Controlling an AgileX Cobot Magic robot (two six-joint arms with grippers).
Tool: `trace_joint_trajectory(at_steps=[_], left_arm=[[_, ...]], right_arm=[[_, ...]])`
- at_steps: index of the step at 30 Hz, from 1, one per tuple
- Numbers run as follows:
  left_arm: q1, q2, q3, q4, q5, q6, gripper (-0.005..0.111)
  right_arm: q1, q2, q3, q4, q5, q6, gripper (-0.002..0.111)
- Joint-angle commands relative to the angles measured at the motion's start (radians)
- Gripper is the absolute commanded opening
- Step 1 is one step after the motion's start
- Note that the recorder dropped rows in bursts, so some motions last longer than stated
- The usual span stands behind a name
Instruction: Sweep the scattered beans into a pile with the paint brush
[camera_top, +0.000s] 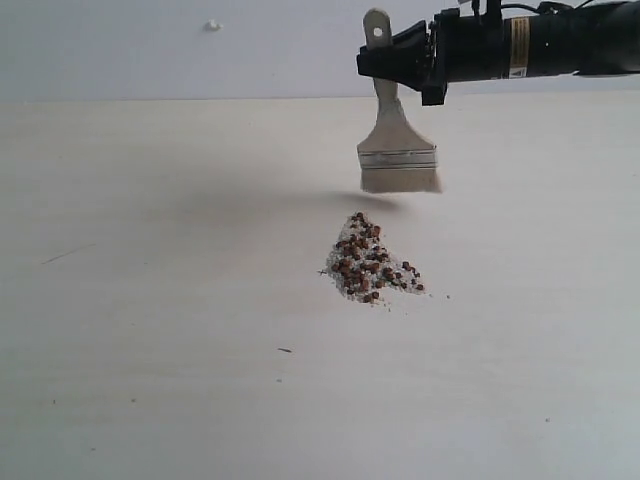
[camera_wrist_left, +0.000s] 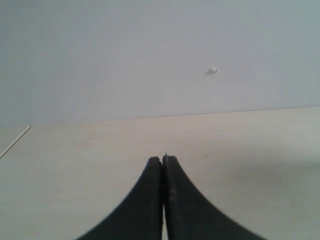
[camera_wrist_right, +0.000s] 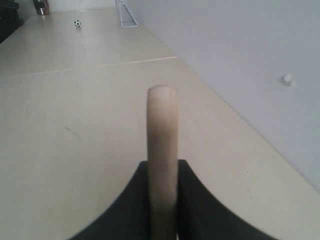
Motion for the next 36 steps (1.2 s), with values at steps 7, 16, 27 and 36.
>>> trace_joint_trajectory(at_steps=[7,16,27,36], left_arm=[[0.002,-0.004,0.002,-0.003,0.002,0.001,0.0],[0.002,-0.004,0.002,-0.003,0.002,0.001,0.0],[0.002,-0.004,0.002,-0.003,0.002,0.001,0.0],[0.002,-0.004,0.002,-0.003,0.002,0.001,0.0]], right_arm=[[-0.003,-0.222,0.285,0.046,-0.004,-0.217,0.0],[-0.002,-0.218,0.309,0.195,-0.004,-0.283,0.0],[0.023,-0.065,0.204,0.255,-0.004,-0.31,0.0],[0.023,0.001,0.204,0.239,-0.004,-0.264,0.0]])
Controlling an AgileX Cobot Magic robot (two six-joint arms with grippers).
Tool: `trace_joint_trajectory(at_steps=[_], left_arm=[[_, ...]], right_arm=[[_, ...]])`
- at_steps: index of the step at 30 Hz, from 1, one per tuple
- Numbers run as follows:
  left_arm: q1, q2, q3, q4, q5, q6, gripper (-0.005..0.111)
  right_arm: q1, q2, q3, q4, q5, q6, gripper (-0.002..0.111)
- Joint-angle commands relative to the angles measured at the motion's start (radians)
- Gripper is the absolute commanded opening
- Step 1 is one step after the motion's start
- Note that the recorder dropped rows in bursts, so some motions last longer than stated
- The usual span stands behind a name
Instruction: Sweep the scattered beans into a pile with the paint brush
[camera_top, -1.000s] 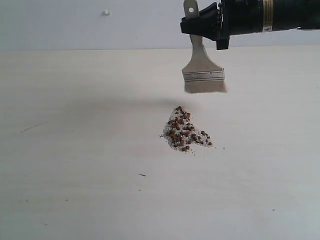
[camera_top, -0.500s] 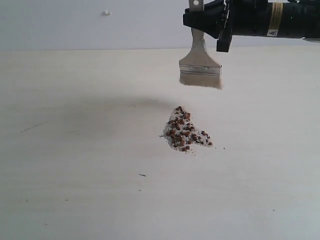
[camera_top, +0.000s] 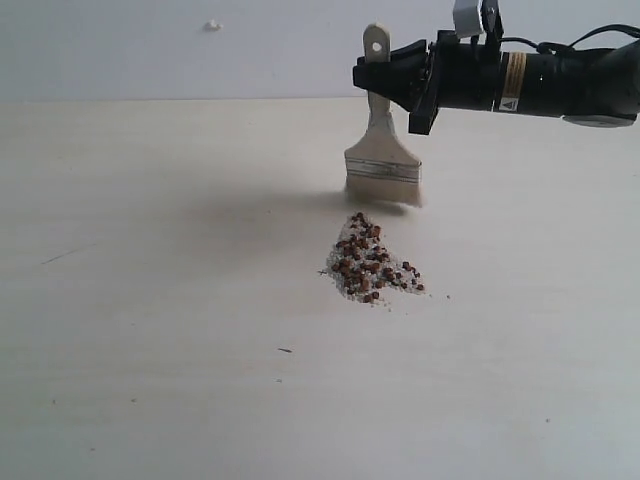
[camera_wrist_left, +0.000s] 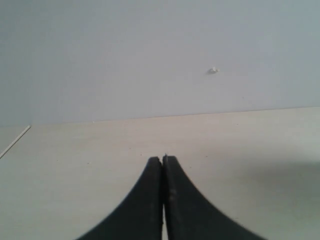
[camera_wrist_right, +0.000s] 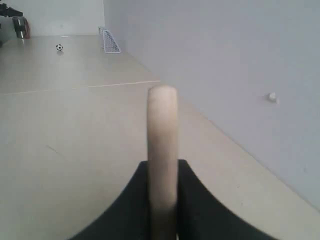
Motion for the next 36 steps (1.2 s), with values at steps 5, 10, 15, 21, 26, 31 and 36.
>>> trace_joint_trajectory(at_steps=[5,10,15,21,26,31,36], left_arm=[[0.002,-0.004,0.002,-0.003,0.002,0.001,0.0],[0.002,-0.004,0.002,-0.003,0.002,0.001,0.0],[0.002,-0.004,0.002,-0.003,0.002,0.001,0.0],[0.002,-0.004,0.002,-0.003,0.002,0.001,0.0],[0.002,-0.004,0.002,-0.003,0.002,0.001,0.0],[0.002,-0.004,0.002,-0.003,0.002,0.001,0.0],[0.002,-0.004,0.002,-0.003,0.002,0.001,0.0]], right_arm=[[0.008,0.014,-0.012,-0.084,-0.005,0.082,0.0],[0.036,0.014,-0.012,-0.145,-0.005,0.126,0.0],[0.053,0.014,-0.012,-0.181,-0.005,0.161,0.0],[0.065,-0.011,-0.012,-0.248,-0.005,0.218,0.0],[0.076,-0.041,-0.012,-0.282,-0.005,0.264,0.0],[0.087,-0.043,-0.012,-0.302,-0.005,0.273,0.0],[0.088,-0.043,-0.012,-0.313,-0.005,0.289,0.0]])
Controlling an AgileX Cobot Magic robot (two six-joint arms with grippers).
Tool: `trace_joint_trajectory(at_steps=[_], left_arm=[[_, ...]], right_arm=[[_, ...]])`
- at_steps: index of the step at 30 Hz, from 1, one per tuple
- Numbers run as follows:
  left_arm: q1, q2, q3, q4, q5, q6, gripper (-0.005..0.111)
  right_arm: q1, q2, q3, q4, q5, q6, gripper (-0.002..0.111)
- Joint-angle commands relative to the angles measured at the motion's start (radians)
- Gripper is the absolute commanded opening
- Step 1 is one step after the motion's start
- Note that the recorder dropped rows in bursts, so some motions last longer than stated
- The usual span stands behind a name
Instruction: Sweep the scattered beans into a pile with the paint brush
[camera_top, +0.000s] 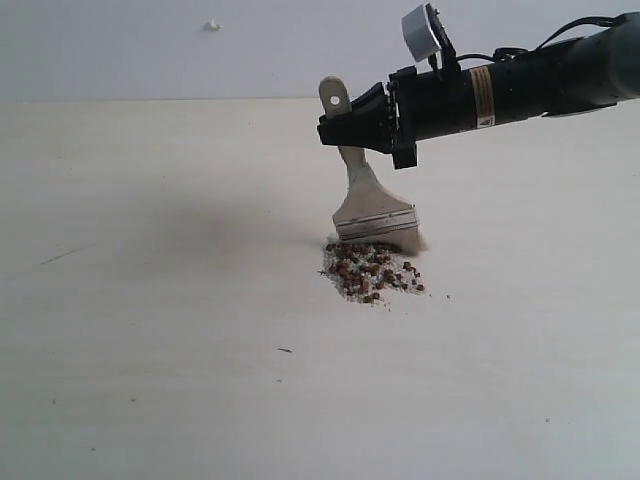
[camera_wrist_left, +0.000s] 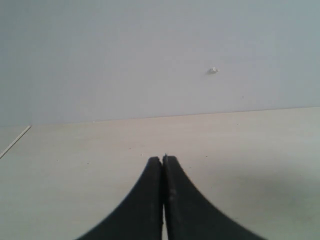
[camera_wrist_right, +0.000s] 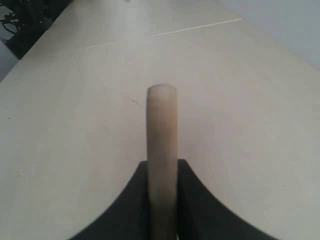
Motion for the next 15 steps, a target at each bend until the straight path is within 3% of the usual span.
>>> trace_joint_trajectory(at_steps=[1,15], left_arm=[[0.002,-0.004,0.002,-0.003,0.002,0.001,0.0],[0.002,-0.004,0.002,-0.003,0.002,0.001,0.0]], right_arm=[[0.004,-0.008,-0.003,-0.021,0.0,0.021,0.0],[-0.008,-0.075,-0.025,0.049,0.0,-0.008,0.0]])
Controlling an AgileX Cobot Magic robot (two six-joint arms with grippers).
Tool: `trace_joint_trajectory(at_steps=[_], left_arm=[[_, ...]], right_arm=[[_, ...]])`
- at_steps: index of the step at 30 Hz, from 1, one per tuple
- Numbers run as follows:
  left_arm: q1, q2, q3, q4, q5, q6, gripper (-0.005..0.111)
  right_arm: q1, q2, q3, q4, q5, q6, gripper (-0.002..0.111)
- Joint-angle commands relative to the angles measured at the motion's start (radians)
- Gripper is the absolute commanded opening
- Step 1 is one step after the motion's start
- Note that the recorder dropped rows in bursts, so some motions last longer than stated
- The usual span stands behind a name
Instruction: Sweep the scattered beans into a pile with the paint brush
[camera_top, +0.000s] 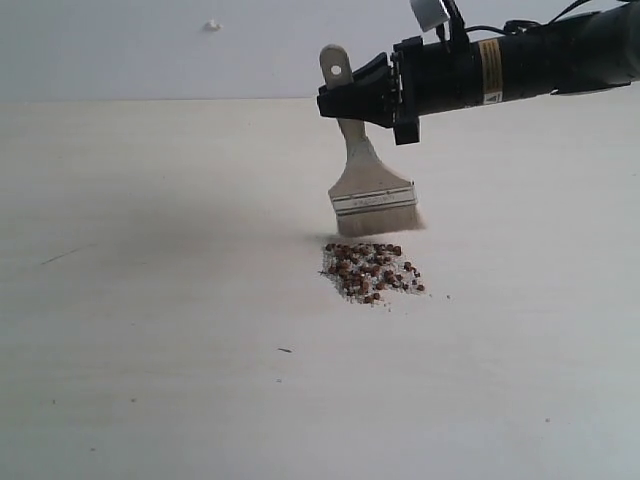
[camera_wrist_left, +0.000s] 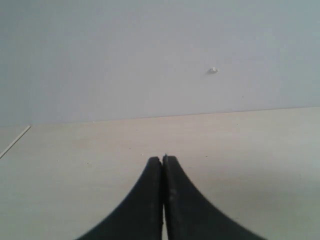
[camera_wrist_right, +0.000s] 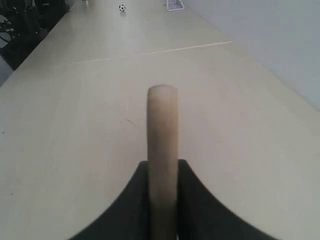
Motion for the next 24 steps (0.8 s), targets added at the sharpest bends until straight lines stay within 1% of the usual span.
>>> trace_joint_trajectory(at_steps=[1,8,15,17,20,24], left_arm=[[0.002,-0.004,0.002,-0.003,0.002,0.001,0.0],[0.002,-0.004,0.002,-0.003,0.002,0.001,0.0],[0.002,-0.004,0.002,-0.003,0.002,0.001,0.0],[0.002,-0.004,0.002,-0.003,0.002,0.001,0.0],[0.002,-0.004,0.002,-0.003,0.002,0.001,0.0],[0.002,-0.004,0.002,-0.003,0.002,0.001,0.0]], right_arm=[[-0.009,-0.012,-0.024,0.023,-0.004,-0.009,0.0],[-0.019,-0.019,-0.026,0.076,-0.004,-0.002,0.0],[-0.089,-0.031,-0.016,0.124,-0.004,0.204,0.0],[-0.097,-0.051,0.022,0.166,-0.004,0.192,0.0],[-0.104,-0.106,0.133,0.306,-0.004,0.094,0.0],[-0.109,-0.222,0.329,0.48,-0.004,-0.027,0.0]])
